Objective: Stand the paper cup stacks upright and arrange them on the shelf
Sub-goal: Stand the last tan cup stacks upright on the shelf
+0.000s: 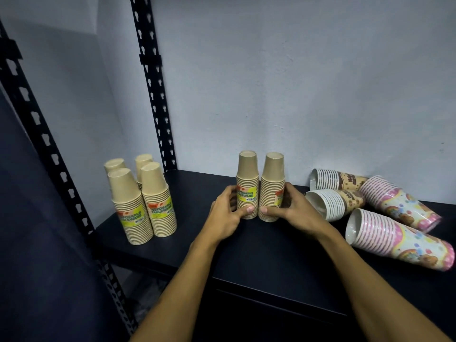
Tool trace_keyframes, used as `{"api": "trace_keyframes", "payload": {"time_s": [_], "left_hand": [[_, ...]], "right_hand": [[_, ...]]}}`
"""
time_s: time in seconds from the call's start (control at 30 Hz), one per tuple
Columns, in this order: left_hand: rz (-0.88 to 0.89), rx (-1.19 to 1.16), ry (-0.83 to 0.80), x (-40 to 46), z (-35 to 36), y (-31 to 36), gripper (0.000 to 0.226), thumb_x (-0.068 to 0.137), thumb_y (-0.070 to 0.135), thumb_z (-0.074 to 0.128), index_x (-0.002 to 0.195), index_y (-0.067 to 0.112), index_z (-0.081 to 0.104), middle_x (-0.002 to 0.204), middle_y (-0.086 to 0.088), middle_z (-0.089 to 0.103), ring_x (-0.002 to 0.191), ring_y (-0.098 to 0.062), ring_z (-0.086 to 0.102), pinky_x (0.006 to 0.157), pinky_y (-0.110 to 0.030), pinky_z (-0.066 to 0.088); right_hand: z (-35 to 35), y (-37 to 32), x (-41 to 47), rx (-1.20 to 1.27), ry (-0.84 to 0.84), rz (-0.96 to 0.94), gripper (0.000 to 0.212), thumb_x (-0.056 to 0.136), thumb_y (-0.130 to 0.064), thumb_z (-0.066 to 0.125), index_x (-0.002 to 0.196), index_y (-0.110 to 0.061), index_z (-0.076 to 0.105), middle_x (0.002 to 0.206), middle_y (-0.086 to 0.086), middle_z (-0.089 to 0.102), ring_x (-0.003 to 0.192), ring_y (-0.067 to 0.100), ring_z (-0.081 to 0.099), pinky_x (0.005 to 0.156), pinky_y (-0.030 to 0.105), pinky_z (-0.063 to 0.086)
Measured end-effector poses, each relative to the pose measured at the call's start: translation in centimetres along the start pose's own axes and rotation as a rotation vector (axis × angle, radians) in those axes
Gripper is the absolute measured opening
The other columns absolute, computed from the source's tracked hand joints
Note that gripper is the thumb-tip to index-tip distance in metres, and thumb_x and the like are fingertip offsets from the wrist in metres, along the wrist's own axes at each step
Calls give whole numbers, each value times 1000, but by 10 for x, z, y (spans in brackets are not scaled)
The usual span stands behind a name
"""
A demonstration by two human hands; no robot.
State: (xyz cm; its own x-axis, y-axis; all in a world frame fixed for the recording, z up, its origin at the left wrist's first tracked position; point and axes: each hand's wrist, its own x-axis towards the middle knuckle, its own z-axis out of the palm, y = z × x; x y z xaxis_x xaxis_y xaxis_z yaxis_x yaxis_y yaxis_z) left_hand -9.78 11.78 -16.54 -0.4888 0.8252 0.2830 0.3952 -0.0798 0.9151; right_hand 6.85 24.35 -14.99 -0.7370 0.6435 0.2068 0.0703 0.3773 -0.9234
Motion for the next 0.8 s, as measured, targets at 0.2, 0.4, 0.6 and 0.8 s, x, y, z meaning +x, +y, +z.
{"api": "trace_keyframes", "payload": {"time_s": [0.2, 0.4, 0.6, 0.8], "left_hand": [[-14, -3, 3, 0, 0, 0, 65, 83, 11, 81, 141, 9, 50, 134, -2, 64, 122, -10, 61, 108, -30, 48], [-23, -20, 9, 0, -1, 1, 62, 80, 11, 83, 135, 11, 54, 124, 3, 67, 114, -3, 64, 101, -24, 52], [-17, -1, 33, -1, -2, 0, 62, 75, 17, 88, 128, 14, 57, 117, 5, 70, 107, -6, 69, 96, -27, 55], [-9, 11, 57, -2, -3, 0, 69, 67, 26, 94, 125, 15, 57, 115, 3, 71, 104, -7, 70, 93, -29, 58]], "right_hand": [[6, 2, -2, -3, 50, -49, 74, 68, -21, 91, 131, -15, 54, 124, -2, 69, 113, 11, 67, 102, 41, 54], [2, -2, -3, 22, 20, -43, 88, 57, -40, 94, 132, -20, 54, 124, -5, 70, 113, 8, 68, 100, 37, 55], [1, 1, -2, 20, 20, -31, 65, 72, -15, 89, 129, -16, 58, 121, -2, 72, 111, 10, 69, 102, 39, 54], [5, 2, -1, 3, 68, -65, 75, 66, -27, 93, 130, -16, 55, 120, -5, 71, 110, 8, 69, 99, 37, 56]]}}
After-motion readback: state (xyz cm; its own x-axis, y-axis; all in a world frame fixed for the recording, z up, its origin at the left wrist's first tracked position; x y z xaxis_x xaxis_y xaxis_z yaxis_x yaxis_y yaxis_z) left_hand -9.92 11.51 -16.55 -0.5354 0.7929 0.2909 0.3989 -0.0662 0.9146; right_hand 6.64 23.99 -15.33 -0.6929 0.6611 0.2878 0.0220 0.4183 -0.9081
